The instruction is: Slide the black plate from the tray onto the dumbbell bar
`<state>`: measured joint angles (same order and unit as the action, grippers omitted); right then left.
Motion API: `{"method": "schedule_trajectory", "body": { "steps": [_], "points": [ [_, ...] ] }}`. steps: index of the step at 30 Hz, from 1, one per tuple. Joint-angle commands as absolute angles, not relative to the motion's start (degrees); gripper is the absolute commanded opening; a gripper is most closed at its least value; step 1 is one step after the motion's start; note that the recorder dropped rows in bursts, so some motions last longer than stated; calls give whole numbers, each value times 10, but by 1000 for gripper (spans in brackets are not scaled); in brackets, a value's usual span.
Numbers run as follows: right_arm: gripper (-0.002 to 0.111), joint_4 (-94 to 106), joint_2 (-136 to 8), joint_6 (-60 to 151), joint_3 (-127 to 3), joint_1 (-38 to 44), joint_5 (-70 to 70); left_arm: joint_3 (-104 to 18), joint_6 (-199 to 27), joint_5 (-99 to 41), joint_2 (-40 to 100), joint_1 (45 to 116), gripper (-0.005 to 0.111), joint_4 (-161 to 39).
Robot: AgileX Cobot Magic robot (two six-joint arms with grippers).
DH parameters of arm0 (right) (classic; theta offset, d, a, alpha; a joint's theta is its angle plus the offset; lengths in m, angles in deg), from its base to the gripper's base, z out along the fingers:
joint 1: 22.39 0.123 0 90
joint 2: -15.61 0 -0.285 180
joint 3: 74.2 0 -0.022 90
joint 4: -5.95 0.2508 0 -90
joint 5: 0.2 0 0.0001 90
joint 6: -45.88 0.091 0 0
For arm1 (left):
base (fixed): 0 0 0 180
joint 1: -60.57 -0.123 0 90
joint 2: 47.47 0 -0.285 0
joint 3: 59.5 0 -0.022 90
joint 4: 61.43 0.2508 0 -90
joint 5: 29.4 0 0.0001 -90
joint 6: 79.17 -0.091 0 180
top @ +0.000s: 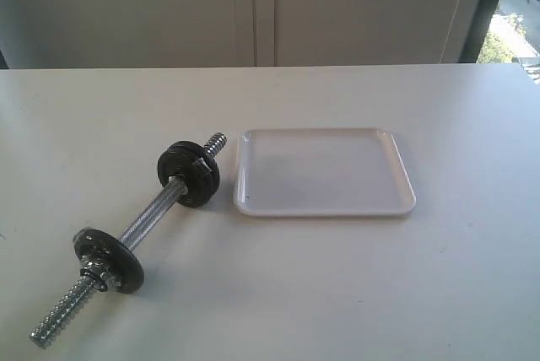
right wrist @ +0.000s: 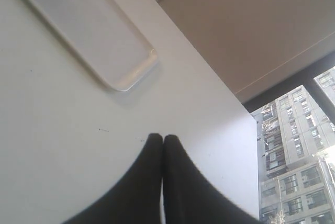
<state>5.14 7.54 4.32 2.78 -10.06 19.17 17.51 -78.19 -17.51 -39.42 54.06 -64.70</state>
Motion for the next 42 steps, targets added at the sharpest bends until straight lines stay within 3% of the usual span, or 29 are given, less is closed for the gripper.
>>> {"method": "schedule_trajectory", "body": {
  "steps": [1, 12, 29, 42],
  "points": [
    [0, 36, 78, 41, 30, -105, 189, 177, -779, -177, -397, 540, 0, -648],
    [0, 27, 78, 41, 30, -176, 189, 177, -779, -177, -397, 540, 0, -648],
    [0, 55, 78, 50, 30, -177, 190, 177, -779, -177, -397, 540, 0, -648],
    [0, 59, 78, 554, 30, -177, 192, 177, -779, -177, -397, 540, 0, -648]
  ]
}}
